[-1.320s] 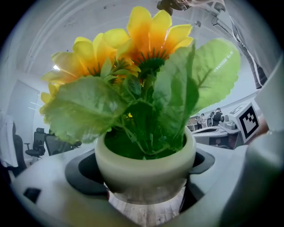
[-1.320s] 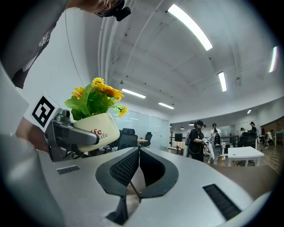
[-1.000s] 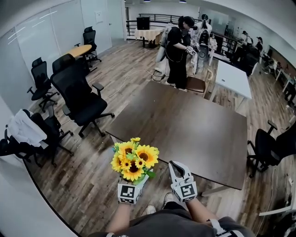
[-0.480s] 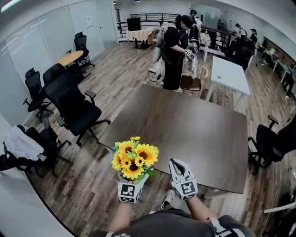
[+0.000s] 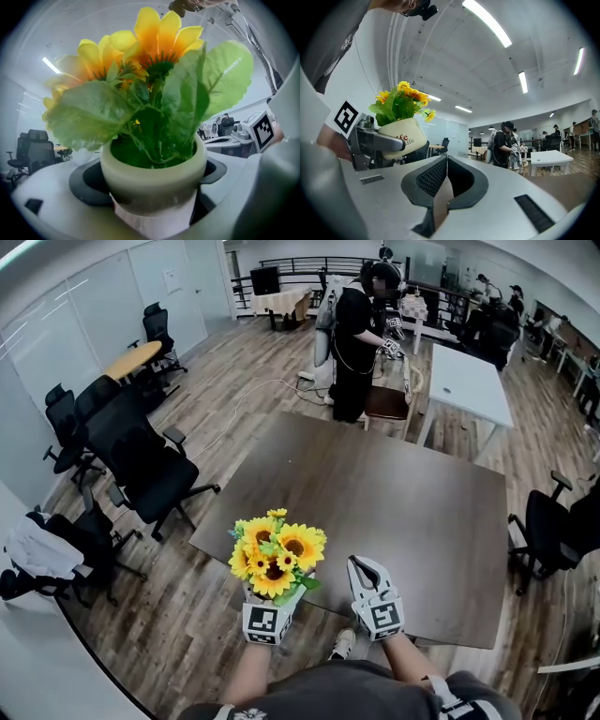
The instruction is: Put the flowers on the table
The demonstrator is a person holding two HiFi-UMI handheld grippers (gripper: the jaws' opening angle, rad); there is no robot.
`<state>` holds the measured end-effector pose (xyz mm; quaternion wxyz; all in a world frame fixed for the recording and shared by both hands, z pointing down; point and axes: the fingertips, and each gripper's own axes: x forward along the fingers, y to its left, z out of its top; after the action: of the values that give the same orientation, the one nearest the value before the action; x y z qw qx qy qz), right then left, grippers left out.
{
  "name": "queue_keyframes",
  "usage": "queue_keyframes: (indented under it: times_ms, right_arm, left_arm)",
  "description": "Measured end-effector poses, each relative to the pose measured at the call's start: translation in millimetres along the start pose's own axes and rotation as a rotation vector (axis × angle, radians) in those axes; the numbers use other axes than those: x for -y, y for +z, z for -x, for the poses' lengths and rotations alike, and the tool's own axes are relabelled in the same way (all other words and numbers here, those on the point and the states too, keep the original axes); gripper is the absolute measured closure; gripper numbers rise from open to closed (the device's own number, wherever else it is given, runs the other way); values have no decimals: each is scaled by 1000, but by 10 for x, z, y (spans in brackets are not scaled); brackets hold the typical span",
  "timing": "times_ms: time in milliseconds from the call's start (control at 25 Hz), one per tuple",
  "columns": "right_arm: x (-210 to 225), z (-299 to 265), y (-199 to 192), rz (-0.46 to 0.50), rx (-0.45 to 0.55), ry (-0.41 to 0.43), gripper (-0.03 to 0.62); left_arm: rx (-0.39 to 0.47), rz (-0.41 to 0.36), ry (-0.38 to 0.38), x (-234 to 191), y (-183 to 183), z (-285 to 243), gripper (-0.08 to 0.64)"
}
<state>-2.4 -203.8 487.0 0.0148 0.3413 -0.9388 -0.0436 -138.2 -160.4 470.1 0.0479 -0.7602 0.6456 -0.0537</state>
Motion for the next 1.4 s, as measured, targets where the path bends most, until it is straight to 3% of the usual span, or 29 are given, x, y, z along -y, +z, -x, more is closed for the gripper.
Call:
queue_keyframes:
  times_ms: [400, 800, 1240, 1400]
  right_arm:
    - [719, -131, -74, -44, 17, -65, 568]
    - [894, -360, -144, -42, 19, -63, 568]
    - [1112, -747, -325, -48, -46, -176, 568]
    - [1068, -858, -448, -56, -89, -206, 568]
  left_arm:
    - [-25, -42, -32, 103, -7, -546, 23]
    - [-64, -39, -60, 64, -253, -877, 23]
    - [-99, -100, -229, -31, -524, -1487, 23]
    - [-128, -71, -278, -88, -627, -1627, 23]
